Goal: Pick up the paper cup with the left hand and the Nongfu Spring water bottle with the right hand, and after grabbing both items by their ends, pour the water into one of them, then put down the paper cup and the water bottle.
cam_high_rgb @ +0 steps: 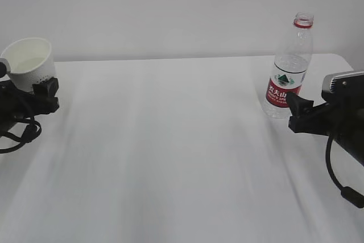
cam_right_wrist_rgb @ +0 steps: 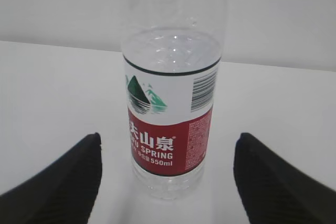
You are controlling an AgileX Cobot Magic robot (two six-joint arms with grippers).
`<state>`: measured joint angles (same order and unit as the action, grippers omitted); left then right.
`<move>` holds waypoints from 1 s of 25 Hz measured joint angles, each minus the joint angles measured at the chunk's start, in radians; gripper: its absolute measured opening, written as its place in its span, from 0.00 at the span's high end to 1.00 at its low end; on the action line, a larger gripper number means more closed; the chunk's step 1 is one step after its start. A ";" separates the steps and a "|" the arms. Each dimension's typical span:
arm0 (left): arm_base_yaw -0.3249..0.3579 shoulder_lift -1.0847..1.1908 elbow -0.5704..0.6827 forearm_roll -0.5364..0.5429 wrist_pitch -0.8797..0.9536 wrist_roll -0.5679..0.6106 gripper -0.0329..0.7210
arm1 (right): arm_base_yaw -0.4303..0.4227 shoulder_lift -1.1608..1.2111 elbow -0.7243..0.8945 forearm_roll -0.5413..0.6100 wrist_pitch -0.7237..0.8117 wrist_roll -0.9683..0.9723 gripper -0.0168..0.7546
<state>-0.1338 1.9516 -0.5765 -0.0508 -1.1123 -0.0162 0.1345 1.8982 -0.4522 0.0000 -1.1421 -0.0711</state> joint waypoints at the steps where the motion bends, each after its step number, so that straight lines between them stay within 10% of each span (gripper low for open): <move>1: 0.001 0.000 0.000 -0.005 0.000 0.000 0.27 | 0.000 0.000 0.000 0.000 0.000 0.000 0.21; 25: 0.054 0.000 0.000 -0.054 0.000 0.000 0.28 | 0.000 0.000 0.000 0.000 0.000 0.000 0.21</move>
<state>-0.0797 1.9516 -0.5765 -0.1046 -1.1123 -0.0162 0.1345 1.8982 -0.4522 0.0000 -1.1421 -0.0711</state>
